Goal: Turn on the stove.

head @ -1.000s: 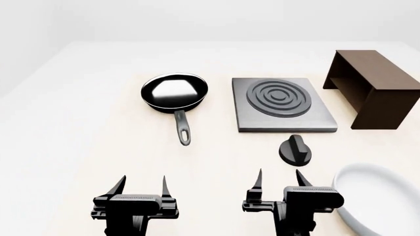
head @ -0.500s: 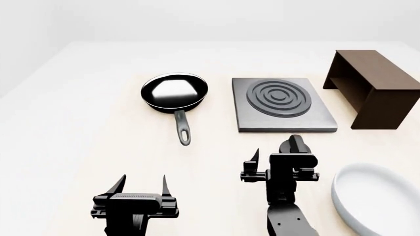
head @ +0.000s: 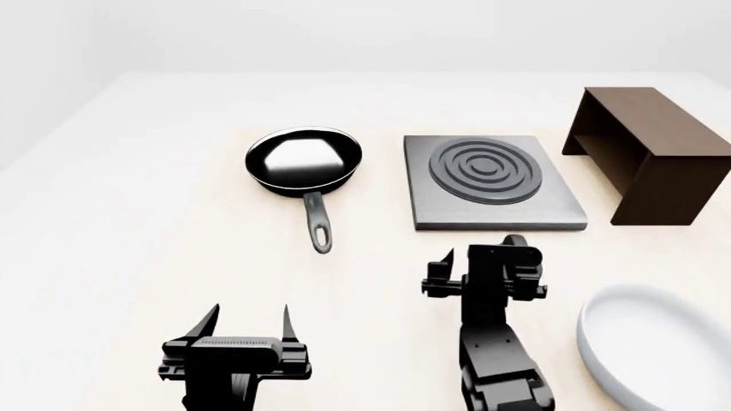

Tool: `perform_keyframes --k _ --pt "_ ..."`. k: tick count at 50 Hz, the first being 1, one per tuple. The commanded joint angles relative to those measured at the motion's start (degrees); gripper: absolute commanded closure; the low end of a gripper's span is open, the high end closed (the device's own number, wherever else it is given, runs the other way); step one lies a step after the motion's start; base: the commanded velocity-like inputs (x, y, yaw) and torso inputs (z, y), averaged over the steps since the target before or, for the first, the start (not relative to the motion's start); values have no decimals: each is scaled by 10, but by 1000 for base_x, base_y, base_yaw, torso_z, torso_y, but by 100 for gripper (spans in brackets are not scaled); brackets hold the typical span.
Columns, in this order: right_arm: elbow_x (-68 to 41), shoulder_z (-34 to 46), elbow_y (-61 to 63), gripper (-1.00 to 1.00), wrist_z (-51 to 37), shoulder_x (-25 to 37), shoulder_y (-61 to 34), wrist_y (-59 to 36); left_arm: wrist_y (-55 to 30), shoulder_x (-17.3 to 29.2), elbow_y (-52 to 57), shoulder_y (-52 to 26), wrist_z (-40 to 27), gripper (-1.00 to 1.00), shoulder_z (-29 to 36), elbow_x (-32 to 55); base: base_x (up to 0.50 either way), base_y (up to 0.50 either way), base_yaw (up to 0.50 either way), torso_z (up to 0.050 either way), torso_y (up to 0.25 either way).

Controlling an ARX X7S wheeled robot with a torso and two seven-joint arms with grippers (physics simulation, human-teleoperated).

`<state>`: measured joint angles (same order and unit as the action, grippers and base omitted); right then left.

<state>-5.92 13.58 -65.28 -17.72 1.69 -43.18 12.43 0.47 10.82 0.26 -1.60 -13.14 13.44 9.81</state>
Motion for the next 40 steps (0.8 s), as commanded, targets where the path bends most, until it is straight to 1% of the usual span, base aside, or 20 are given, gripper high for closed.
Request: perform_keyframes --k 1,12,40 --pt "-7 -8 -96 -100 0 -9 -43 36 2 3 -3 -2 -2 -100 3 3 0 0 0 0 0" --pt "-9 -35 -97 -100 8 -10 -44 11 1 5 -1 -2 -6 -100 6 5 0 0 0 0 0" --pt "20 -72 -97 -100 12 -13 -42 1 1 11 3 -2 -13 -100 13 10 0 0 0 0 0"
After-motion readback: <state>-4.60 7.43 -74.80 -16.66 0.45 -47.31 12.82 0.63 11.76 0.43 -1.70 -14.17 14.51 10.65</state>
